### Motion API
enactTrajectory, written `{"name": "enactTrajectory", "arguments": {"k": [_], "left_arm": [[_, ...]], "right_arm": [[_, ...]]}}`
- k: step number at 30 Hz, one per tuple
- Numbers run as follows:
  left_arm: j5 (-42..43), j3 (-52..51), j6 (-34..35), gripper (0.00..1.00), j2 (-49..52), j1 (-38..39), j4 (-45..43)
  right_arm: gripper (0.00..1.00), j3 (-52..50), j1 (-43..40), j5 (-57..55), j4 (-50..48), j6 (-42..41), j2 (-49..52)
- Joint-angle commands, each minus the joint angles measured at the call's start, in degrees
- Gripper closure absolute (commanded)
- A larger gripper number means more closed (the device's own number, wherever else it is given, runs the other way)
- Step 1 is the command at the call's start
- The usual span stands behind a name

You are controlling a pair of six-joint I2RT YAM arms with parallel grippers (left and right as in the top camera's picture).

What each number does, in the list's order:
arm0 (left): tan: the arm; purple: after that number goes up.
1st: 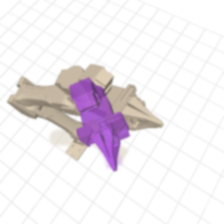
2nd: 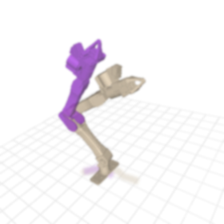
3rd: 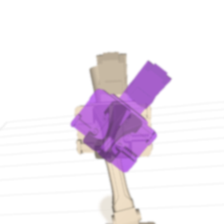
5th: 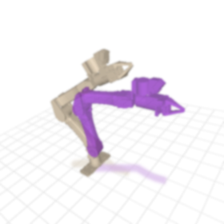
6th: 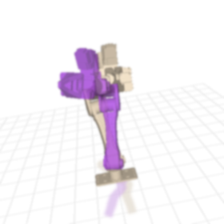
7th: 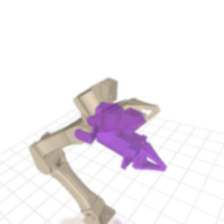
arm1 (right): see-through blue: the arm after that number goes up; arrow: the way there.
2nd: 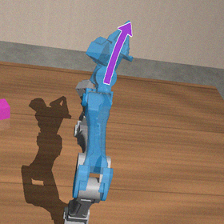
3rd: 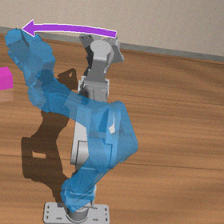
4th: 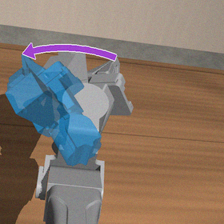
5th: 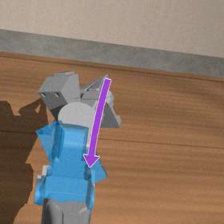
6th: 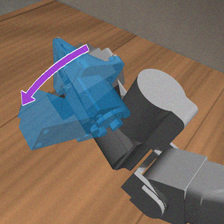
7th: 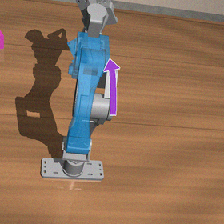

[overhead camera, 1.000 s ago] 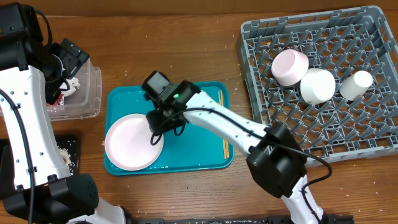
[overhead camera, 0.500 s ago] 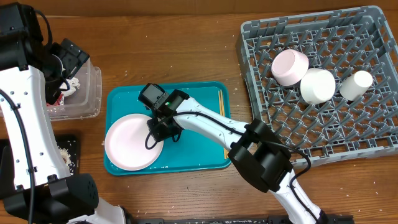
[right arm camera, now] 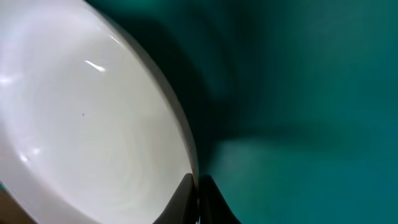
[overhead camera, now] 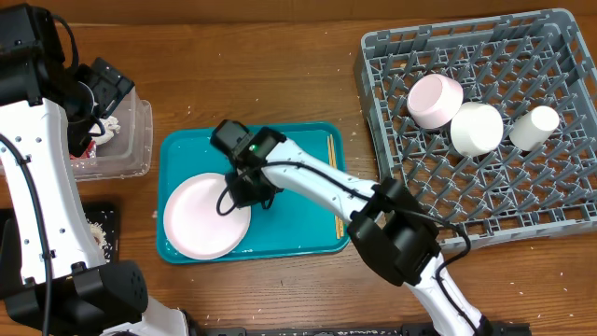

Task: Sort waste into correct bins and load items into the dishwasher
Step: 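Lift the white plate and carry it to the back of the rack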

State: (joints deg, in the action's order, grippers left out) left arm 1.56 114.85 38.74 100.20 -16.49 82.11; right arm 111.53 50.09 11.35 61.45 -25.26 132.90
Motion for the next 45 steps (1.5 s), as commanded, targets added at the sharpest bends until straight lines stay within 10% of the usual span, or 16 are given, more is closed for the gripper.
{"name": "enactTrajectory", "arguments": {"k": [1,20,30,45], "left_arm": [[0.39,0.37,-1.07,0.00,0.09,0.02,0.02],[0.39,0.37,-1.05,0.00,0.09,0.02,0.00],[0.39,0.37,-1.05,0.00,0.09,0.02,0.00],[0.39,0.37,-1.07,0.00,0.09,0.02,0.02]], "right_arm": [[0.96,4.57,-3.17,-0.55,2.40,-0.31,-4.92],[0.96,6.88,-37.46,-29.03,17.31,2.97,-28.04],[0.96,-0.59,-38.16,-49.53,9.44,2.97,-27.96],[0.96,-10.88,-37.83,-51.87,-5.27,5.77,-26.80]]}}
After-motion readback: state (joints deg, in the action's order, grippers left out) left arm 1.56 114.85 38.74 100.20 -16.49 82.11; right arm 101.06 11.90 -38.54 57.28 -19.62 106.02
